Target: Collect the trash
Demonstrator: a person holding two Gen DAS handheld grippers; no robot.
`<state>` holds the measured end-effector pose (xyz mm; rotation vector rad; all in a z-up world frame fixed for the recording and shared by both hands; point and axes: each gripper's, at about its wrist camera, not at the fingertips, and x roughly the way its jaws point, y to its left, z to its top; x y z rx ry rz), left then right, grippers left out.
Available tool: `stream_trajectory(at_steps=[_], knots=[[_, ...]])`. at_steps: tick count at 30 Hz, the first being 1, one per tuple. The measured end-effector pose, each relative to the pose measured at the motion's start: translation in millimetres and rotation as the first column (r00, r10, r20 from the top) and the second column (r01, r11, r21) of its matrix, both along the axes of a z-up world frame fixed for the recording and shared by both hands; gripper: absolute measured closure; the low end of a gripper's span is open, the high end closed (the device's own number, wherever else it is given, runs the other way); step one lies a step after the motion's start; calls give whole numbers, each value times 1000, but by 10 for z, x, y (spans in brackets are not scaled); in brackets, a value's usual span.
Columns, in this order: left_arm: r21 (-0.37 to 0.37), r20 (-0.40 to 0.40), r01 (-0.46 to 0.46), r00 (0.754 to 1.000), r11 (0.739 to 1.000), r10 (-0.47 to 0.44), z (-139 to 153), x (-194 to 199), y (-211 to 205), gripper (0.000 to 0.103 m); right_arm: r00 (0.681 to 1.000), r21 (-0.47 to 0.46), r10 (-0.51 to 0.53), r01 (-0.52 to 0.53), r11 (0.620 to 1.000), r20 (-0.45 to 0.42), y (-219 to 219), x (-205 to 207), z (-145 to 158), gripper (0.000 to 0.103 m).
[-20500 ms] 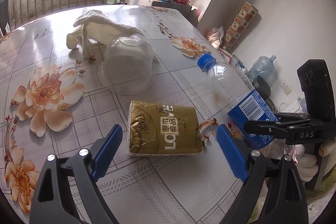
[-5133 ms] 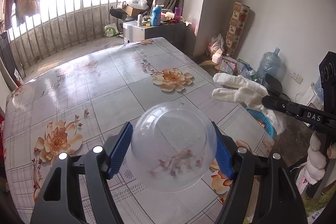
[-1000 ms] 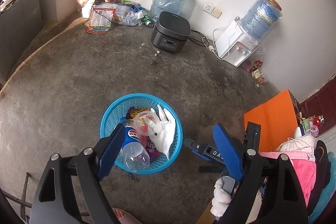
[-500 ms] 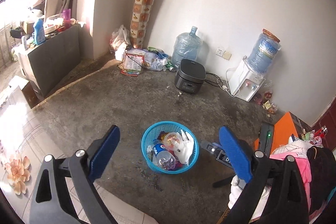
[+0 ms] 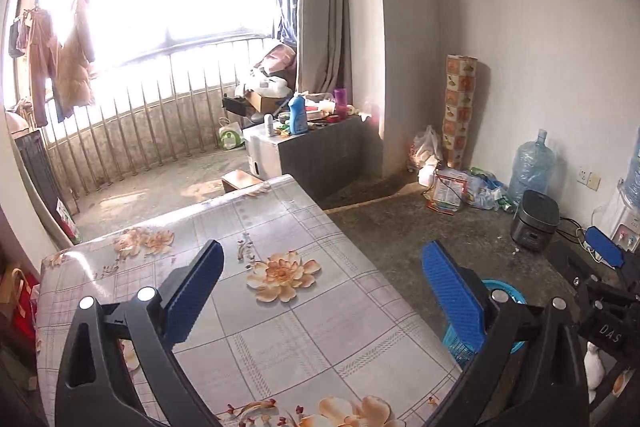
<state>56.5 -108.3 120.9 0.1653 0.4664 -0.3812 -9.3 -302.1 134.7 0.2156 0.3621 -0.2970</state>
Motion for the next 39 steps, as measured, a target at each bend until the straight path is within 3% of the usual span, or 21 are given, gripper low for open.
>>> stream_trajectory(at_steps=[4,8,12,16,19,23,39], knots=[[-16,-62,-86,994,996,85,-151,-118,520,6,1000,-77,17,-16,997,4,305,-70,50,8],[-3,-175,-152,973,988,149,-486,-337,882,6,997,-96,66,-69,993,-31,579,-169,-65,8],[63,-322,-207,922,976,216,-906,-458,1029,6,970,-81,87,-108,991,-227,746,-95,-385,8],[123,-417,-211,875,970,244,-1175,-469,1040,6,900,-45,107,-139,989,-422,802,-42,-708,8],[145,-419,-227,867,963,268,-1197,-475,1060,6,852,-19,99,-127,992,-514,804,-50,-888,8],[168,-419,-237,861,957,287,-1218,-453,1048,6,823,-111,29,-111,988,-567,795,-69,-952,8],[213,-412,-207,867,955,280,-1239,-417,932,6,788,-146,-81,-11,989,-610,639,-225,-1045,8]])
